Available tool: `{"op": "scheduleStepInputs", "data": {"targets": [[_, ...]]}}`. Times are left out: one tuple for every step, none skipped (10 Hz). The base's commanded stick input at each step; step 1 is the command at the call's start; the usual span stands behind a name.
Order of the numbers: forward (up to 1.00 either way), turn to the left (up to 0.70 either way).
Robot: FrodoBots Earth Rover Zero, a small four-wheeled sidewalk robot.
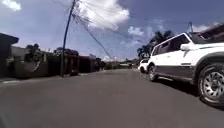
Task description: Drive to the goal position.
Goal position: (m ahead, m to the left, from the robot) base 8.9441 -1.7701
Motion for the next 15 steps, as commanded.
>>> {"op": "scheduleStepInputs", "data": {"targets": [[0.45,0.0],[0.45,0.0],[0.45,0.0],[0.45,0.0],[0.45,0.0],[0.45,0.0],[0.45,0.0],[0.45,0.0],[0.45,0.0],[0.45,0.0],[0.45,0.0],[0.45,0.0],[0.45,0.0],[0.45,0.0],[0.45,0.0]]}}
